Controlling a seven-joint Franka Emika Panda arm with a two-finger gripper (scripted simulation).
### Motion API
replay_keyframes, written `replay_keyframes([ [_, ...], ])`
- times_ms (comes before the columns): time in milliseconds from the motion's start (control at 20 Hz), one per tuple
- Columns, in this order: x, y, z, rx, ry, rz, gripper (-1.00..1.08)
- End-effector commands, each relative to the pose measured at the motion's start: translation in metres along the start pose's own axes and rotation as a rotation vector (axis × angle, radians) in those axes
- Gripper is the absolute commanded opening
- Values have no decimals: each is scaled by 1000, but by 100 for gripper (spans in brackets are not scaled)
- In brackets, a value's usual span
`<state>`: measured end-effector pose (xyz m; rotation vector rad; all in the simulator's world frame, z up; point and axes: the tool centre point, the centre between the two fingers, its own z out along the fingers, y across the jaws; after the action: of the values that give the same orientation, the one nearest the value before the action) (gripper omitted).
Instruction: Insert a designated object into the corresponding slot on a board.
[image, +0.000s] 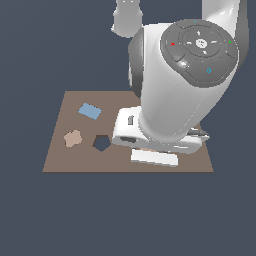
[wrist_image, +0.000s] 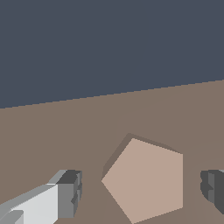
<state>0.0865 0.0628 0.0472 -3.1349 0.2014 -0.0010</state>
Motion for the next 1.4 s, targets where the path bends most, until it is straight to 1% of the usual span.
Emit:
replay_keyframes([
  [0,0,0,7,0,-1,0,100],
  [250,0,0,17,0,-1,1,100],
  [300,0,0,17,0,-1,1,-100],
  [1100,0,0,14,0,-1,0,-100],
  [1350,-2,1,14,0,-1,-25,-100],
])
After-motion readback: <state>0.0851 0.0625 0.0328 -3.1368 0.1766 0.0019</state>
